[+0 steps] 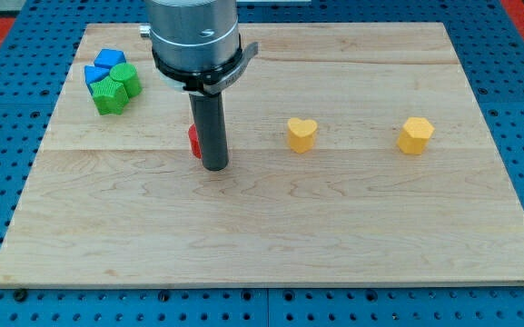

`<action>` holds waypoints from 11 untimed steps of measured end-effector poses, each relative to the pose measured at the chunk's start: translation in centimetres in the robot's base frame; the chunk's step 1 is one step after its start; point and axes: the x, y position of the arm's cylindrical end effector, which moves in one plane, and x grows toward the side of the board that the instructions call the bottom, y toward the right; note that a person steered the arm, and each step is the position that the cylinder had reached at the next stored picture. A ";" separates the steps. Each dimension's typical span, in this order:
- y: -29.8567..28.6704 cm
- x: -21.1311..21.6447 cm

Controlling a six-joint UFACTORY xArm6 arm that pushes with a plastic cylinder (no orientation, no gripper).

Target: Push the red star towards the red circle

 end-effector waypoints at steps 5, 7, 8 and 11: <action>11.8 -27.3; -2.9 -27.3; -3.1 -24.2; -1.3 -14.2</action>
